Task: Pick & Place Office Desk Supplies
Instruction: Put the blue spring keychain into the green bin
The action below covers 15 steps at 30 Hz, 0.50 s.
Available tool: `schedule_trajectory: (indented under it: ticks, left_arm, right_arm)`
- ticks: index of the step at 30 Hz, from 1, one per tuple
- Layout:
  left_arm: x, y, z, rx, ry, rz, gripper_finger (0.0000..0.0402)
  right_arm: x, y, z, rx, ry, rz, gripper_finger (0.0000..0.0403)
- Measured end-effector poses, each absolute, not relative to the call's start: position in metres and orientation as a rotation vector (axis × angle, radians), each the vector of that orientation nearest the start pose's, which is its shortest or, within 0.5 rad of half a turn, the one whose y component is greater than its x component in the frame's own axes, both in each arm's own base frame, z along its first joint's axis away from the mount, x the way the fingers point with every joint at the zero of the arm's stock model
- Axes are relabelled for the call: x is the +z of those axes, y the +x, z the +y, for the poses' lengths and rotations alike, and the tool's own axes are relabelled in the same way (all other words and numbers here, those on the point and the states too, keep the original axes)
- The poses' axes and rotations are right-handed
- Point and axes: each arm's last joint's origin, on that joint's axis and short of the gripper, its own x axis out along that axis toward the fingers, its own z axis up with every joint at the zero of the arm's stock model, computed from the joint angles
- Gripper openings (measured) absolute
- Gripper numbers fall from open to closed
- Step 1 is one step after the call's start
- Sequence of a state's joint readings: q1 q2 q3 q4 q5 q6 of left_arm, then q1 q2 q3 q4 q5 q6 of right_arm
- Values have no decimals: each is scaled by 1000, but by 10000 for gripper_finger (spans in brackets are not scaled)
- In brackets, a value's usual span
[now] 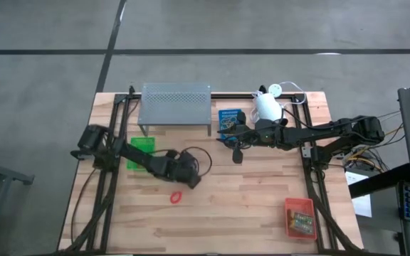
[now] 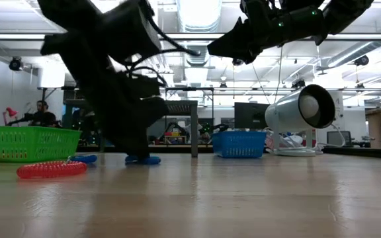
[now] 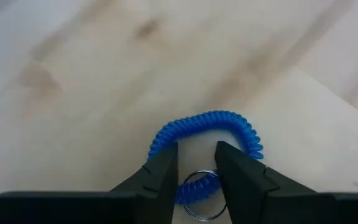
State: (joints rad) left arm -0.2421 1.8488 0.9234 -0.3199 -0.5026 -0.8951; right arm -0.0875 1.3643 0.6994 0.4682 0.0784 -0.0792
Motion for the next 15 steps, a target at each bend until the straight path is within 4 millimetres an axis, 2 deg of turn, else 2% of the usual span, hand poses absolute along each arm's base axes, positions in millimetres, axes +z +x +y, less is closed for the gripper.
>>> schedule_trajectory:
  ticks: [4, 15]
  left_arm:
    - [115, 316, -74, 635, -287, 952, 118]
    - [149, 337, -78, 607, -131, 957, 118]
  right_arm:
    - [239, 289, -28, -158, -78, 203, 127]
    - [239, 289, -28, -158, -78, 203, 127]
